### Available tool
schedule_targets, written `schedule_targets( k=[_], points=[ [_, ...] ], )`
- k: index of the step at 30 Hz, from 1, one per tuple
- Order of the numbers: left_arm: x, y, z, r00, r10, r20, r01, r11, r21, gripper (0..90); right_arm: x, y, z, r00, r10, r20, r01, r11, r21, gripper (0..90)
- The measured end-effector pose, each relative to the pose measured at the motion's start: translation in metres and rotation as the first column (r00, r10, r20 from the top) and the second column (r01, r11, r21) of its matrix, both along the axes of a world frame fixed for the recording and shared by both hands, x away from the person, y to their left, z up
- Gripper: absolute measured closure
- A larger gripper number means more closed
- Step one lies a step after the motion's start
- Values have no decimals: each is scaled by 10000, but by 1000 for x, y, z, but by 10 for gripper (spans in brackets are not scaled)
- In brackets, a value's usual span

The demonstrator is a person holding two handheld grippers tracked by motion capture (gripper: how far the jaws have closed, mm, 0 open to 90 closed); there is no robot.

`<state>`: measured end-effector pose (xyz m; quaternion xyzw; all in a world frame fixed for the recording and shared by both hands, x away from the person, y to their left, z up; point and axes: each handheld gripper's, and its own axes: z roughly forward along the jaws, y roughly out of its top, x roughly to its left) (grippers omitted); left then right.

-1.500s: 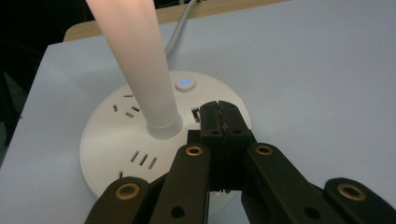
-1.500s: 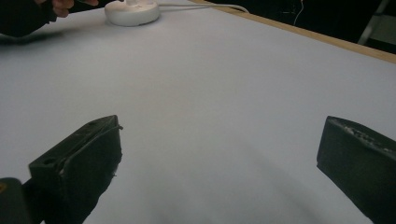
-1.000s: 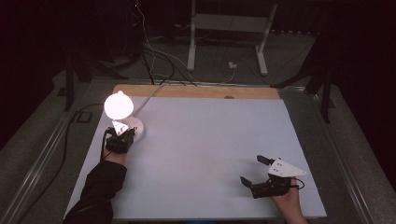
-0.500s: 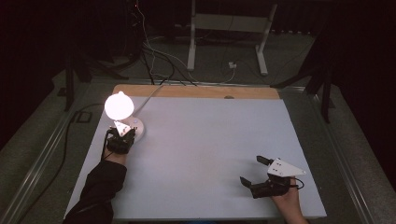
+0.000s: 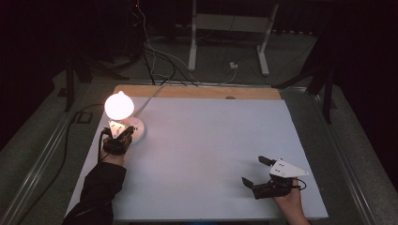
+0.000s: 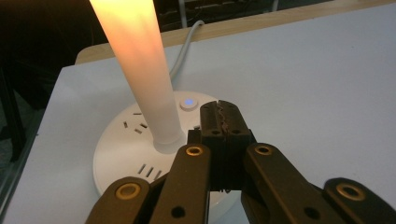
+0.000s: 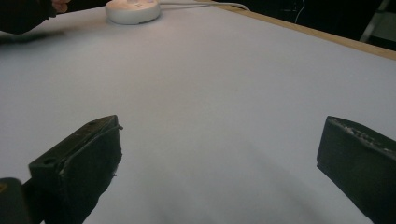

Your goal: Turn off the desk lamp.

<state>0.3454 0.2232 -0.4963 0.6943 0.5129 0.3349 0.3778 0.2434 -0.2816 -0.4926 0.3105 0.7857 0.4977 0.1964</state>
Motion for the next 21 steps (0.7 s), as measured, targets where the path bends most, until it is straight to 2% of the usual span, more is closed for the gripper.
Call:
schedule_targets(
  k=[8, 14, 21],
  points=[
    [0, 1, 0, 10000, -6, 2, 6, 9999, -103, 900, 0, 0, 0, 10000, 21, 14, -21, 10000, -20, 0],
    [3, 2, -5, 9998, -91, -199, 88, 9998, -167, 900, -1, 0, 0, 10000, 28, 14, -28, 10000, -21, 0],
    [4, 2, -9, 9993, -66, -367, 64, 10000, -52, 900, -1, 0, 0, 10000, 23, 23, -23, 10000, -24, 0]
  ],
)
